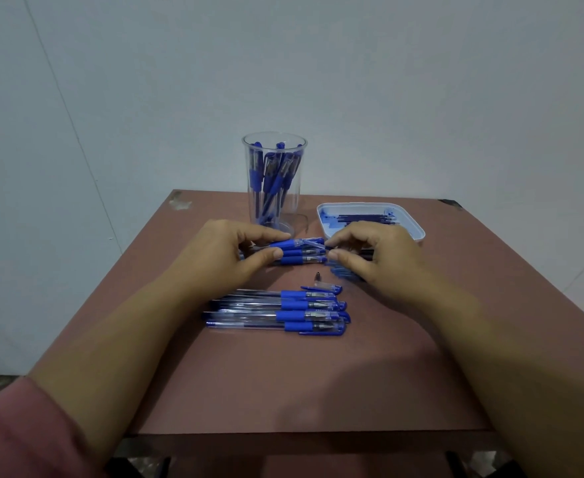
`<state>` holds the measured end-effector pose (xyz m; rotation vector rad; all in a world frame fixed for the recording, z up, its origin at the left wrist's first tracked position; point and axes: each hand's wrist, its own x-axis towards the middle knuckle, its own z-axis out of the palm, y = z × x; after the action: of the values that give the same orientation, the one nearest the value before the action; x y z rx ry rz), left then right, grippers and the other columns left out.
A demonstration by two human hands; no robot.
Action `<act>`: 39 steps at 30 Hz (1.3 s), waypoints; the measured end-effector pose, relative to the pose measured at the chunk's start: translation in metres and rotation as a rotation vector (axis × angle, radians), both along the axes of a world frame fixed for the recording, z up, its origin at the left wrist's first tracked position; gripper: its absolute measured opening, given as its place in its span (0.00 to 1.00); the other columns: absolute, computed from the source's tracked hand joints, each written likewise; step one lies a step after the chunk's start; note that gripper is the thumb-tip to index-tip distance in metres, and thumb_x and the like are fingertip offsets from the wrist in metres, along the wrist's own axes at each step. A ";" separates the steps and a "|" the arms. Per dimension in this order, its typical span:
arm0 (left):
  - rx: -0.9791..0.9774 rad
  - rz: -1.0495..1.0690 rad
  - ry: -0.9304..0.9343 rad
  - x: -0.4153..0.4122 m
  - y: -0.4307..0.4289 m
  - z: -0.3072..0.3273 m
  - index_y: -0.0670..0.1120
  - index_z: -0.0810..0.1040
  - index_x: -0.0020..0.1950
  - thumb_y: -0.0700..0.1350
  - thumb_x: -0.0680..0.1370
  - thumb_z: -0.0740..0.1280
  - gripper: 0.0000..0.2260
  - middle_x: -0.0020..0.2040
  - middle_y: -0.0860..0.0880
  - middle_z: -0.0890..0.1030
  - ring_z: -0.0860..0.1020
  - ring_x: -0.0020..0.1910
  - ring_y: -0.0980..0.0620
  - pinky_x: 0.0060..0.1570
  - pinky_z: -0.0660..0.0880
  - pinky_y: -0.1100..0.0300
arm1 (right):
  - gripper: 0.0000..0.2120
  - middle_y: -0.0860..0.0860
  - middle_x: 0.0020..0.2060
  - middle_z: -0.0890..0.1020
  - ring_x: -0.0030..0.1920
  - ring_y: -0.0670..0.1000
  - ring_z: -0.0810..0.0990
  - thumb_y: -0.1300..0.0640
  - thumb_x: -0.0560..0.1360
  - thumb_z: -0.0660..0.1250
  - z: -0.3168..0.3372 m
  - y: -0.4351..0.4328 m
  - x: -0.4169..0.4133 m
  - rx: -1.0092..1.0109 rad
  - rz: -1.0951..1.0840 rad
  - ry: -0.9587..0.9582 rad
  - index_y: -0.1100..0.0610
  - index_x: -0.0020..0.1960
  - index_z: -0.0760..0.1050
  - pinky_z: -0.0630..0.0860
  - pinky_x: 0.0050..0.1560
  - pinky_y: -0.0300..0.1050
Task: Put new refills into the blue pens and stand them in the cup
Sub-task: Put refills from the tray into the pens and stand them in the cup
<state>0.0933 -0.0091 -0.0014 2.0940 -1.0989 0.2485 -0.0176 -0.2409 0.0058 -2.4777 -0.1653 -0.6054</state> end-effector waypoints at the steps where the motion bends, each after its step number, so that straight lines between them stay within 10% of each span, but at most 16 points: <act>1: 0.002 -0.003 -0.007 0.000 0.000 0.000 0.59 0.82 0.57 0.48 0.75 0.72 0.12 0.40 0.69 0.79 0.80 0.40 0.58 0.40 0.72 0.71 | 0.06 0.40 0.42 0.82 0.46 0.41 0.80 0.53 0.74 0.72 0.000 0.000 0.000 -0.009 -0.001 -0.001 0.45 0.49 0.80 0.77 0.47 0.40; 17: 0.052 -0.056 -0.015 -0.007 0.000 0.003 0.66 0.79 0.56 0.49 0.75 0.73 0.14 0.45 0.63 0.83 0.80 0.43 0.63 0.46 0.77 0.64 | 0.13 0.38 0.46 0.79 0.48 0.44 0.72 0.48 0.76 0.67 0.004 0.014 -0.002 -0.362 0.005 -0.061 0.41 0.61 0.78 0.68 0.55 0.51; 34: 0.032 -0.043 0.010 -0.005 0.001 0.002 0.61 0.81 0.57 0.49 0.75 0.73 0.13 0.45 0.64 0.82 0.80 0.43 0.61 0.45 0.77 0.64 | 0.07 0.37 0.44 0.77 0.49 0.40 0.74 0.52 0.75 0.69 0.003 0.005 -0.005 -0.104 -0.023 0.001 0.40 0.48 0.73 0.72 0.48 0.40; 39: 0.046 -0.046 0.005 -0.006 0.000 0.002 0.59 0.82 0.58 0.49 0.75 0.73 0.13 0.48 0.61 0.84 0.80 0.45 0.64 0.47 0.76 0.67 | 0.12 0.41 0.45 0.78 0.50 0.44 0.75 0.54 0.77 0.68 0.002 0.010 -0.003 -0.096 0.039 0.011 0.41 0.58 0.79 0.72 0.50 0.40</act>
<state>0.0874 -0.0086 0.0010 2.1060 -1.1584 0.1970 -0.0207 -0.2311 0.0076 -2.5636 -0.2425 -0.5797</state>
